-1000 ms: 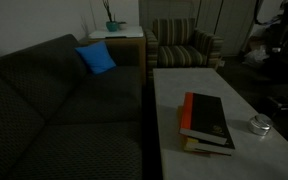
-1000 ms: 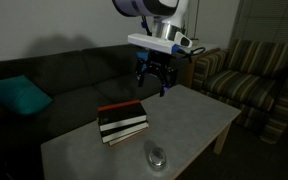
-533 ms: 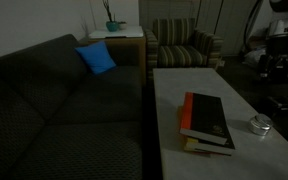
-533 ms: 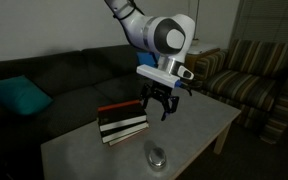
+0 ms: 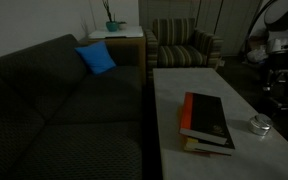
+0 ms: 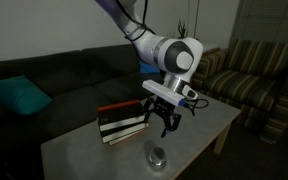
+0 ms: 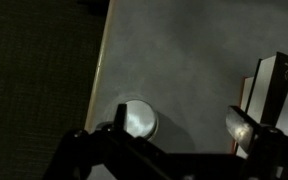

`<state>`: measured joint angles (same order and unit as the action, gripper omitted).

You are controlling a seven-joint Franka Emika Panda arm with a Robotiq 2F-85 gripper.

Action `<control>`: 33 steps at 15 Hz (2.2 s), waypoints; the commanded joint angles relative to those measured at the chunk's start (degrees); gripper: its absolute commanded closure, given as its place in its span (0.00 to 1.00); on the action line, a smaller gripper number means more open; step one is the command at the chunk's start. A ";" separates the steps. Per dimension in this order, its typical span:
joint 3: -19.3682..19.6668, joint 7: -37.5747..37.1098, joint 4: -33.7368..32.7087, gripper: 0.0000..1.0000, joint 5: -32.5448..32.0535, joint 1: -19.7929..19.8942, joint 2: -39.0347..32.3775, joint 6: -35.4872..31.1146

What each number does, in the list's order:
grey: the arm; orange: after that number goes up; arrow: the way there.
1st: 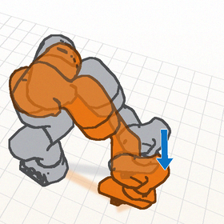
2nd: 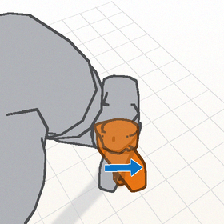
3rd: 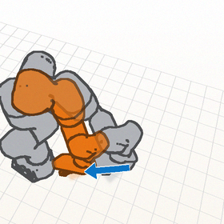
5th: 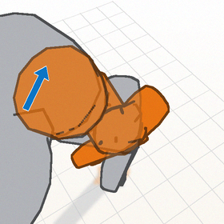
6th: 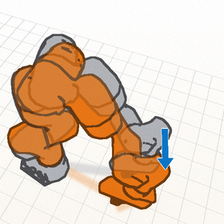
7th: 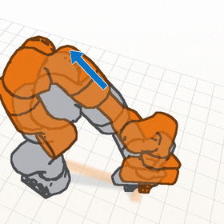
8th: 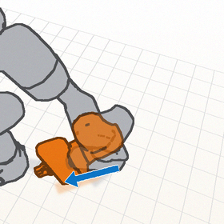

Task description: Place the lid on the table

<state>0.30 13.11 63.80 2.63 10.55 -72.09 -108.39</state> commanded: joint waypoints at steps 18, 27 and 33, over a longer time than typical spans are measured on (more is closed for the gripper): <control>-1.24 1.55 -10.28 0.00 1.98 4.75 -12.84 0.64; -1.04 1.90 -10.60 0.00 2.20 4.71 -12.84 0.42; -1.83 2.21 -10.05 0.00 2.91 4.61 -12.78 -5.72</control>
<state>-1.04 15.89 53.57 4.89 15.38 -84.87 -109.75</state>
